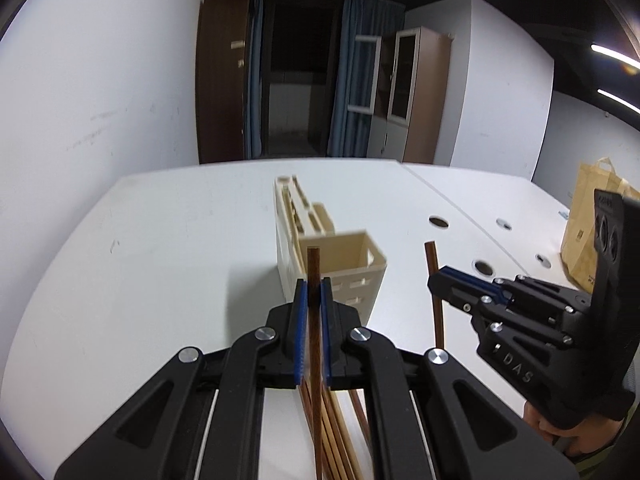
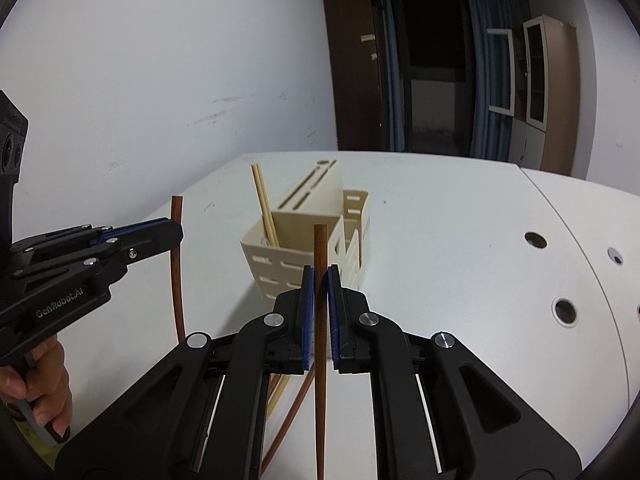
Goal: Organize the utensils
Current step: 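Lift the brown chopstick with the right tool above the holder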
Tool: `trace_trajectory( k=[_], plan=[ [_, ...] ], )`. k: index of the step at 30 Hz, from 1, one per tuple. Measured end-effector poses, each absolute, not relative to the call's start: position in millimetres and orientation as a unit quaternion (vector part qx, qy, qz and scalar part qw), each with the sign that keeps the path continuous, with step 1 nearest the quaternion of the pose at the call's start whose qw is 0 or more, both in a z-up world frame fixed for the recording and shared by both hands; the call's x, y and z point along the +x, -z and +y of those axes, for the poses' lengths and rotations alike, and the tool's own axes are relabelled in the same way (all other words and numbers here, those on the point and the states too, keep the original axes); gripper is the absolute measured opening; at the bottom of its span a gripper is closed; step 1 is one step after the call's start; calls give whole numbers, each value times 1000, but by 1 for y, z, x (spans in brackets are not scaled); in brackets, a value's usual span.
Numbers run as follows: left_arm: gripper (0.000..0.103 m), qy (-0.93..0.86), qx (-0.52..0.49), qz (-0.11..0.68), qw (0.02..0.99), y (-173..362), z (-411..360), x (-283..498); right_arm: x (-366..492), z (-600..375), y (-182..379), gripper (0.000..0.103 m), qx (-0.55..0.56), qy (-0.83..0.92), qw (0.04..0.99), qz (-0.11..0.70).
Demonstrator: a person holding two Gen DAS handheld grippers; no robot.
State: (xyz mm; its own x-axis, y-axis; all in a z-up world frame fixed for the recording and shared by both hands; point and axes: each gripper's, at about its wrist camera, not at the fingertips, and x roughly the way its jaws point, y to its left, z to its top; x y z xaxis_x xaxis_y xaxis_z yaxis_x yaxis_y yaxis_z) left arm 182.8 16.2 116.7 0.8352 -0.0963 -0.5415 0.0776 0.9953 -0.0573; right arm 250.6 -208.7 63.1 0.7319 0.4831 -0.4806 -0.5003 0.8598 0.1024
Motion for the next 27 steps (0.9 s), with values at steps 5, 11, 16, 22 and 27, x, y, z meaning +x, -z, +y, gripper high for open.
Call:
trace_trajectory(
  k=[5, 11, 16, 22, 27],
  plan=[
    [6, 48, -20, 256, 965, -136, 18, 176, 243, -209, -81, 6, -12, -272, 935, 227],
    [6, 51, -17, 231, 972, -150, 12, 181, 242, -201, -104, 6, -13, -277, 942, 191],
    [6, 53, -16, 201, 978, -159, 10, 185, 244, -202, -117, 6, 0, -283, 945, 166],
    [6, 49, -10, 167, 985, -166, 7, 183, 253, -201, -123, 6, 6, -293, 946, 142],
    [6, 43, -5, 140, 989, -174, 4, 179, 253, -196, -128, 6, -7, -304, 945, 121]
  ],
)
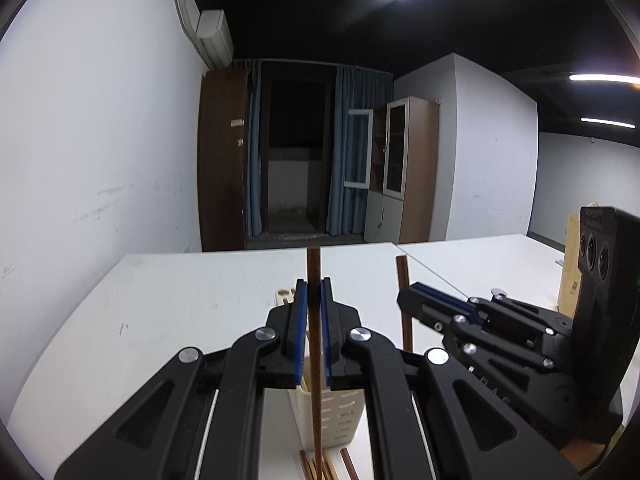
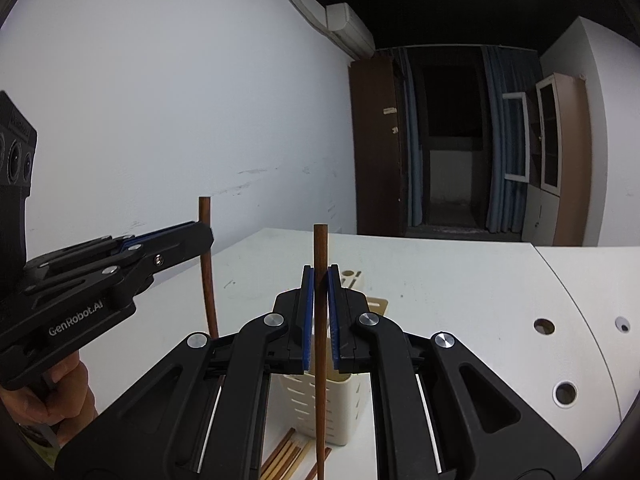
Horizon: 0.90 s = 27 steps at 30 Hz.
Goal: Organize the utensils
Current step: 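Lift the brown chopstick with the right tool above the holder, then lower the brown chopstick into the holder and open the right tool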
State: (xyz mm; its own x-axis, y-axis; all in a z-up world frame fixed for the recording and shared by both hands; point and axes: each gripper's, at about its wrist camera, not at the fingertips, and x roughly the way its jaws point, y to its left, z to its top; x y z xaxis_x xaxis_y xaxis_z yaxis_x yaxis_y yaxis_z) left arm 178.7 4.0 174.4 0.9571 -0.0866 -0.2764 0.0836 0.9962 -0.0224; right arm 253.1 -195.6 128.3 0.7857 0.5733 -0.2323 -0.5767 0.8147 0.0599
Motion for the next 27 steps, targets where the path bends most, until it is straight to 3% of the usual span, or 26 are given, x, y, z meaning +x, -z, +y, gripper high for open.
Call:
trace_trajectory(
  k=[27],
  plan=[
    [6, 7, -39, -83, 996, -204, -1, 124, 227, -241, -169, 6, 82, -323, 937, -108]
  ],
)
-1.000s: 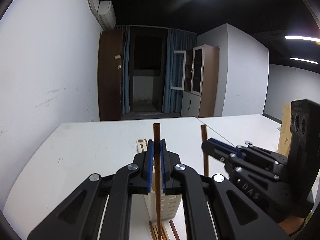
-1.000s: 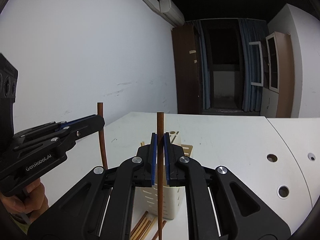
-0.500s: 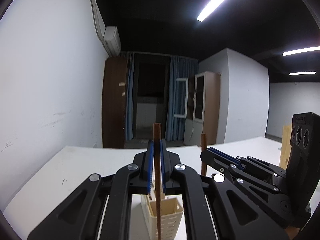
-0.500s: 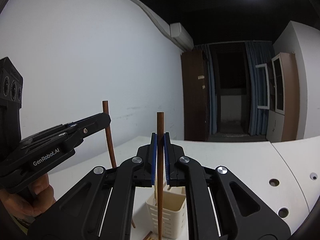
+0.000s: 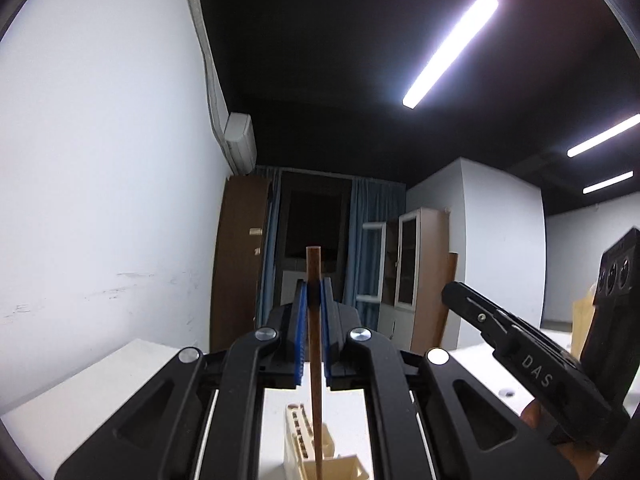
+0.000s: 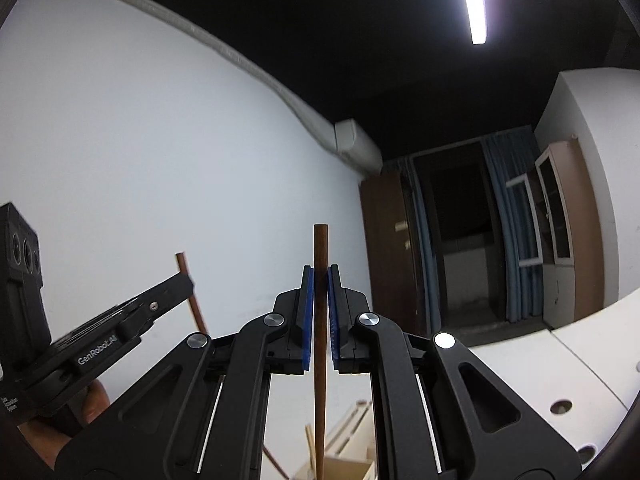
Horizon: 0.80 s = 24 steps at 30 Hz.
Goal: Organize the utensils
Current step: 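Lower the brown chopstick into the holder and open the right tool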
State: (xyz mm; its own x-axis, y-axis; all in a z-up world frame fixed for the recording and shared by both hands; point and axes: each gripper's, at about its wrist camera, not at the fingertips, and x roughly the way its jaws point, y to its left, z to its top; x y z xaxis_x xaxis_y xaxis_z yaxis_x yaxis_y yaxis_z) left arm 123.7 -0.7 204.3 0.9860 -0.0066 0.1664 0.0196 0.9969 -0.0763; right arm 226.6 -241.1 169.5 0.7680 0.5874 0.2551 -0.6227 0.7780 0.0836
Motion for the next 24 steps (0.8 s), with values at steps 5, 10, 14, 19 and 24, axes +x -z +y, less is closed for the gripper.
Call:
trace_trajectory(
  k=[5, 10, 14, 19, 24],
  plan=[
    [6, 11, -48, -113, 992, -199, -4, 126, 236, -245, -163, 6, 100, -319, 932, -140],
    [6, -4, -45, -101, 994, -182, -7, 148, 265, -230, -149, 6, 89, -320, 937, -110],
    [6, 1, -40, -51, 998, -166, -6, 176, 283, -216, -136, 6, 78, -320, 941, -72],
    [6, -11, -21, 7, 1000, -152, -7, 202, 300, -205, -122, 6, 71, -318, 945, -29],
    [6, -2, -35, 38, 999, -142, 2, 217, 313, -198, -110, 6, 59, -319, 946, 7]
  ],
)
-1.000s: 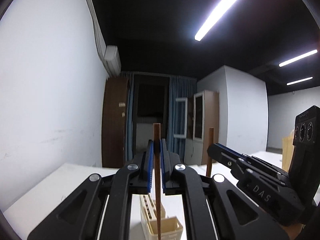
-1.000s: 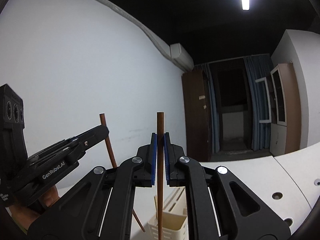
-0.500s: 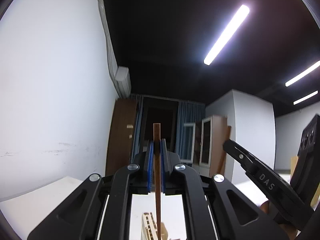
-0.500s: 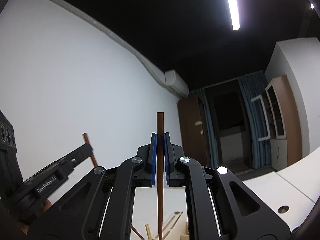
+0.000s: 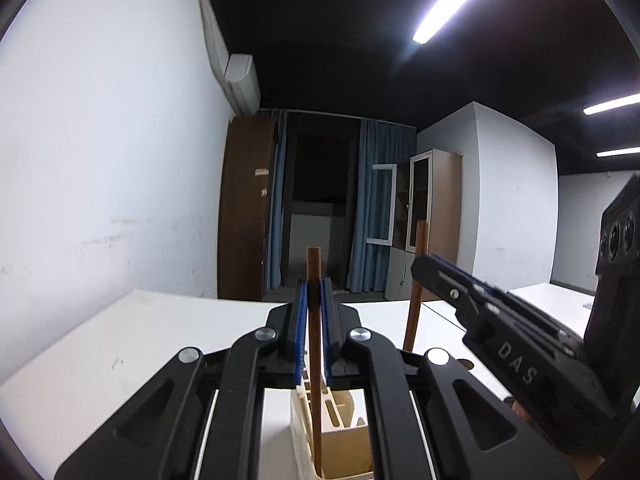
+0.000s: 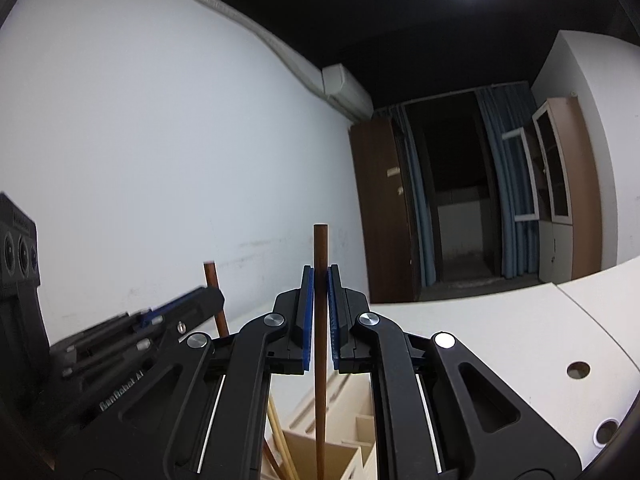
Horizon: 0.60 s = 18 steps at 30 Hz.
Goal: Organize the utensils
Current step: 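Lower the brown chopstick into the holder and open the right tool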
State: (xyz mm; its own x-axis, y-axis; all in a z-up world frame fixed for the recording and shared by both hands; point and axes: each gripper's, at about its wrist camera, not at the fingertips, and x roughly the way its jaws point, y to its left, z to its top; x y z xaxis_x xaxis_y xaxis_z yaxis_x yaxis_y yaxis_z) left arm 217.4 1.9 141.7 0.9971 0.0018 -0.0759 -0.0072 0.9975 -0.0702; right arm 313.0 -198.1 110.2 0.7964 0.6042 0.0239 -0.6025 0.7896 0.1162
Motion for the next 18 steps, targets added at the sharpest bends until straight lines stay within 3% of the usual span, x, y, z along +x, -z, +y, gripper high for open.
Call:
trace_trajectory(
  k=[18],
  plan=[
    [6, 29, -41, 85, 995, -119, 6, 231, 309, -199, -93, 7, 40, -320, 945, 54]
  ],
)
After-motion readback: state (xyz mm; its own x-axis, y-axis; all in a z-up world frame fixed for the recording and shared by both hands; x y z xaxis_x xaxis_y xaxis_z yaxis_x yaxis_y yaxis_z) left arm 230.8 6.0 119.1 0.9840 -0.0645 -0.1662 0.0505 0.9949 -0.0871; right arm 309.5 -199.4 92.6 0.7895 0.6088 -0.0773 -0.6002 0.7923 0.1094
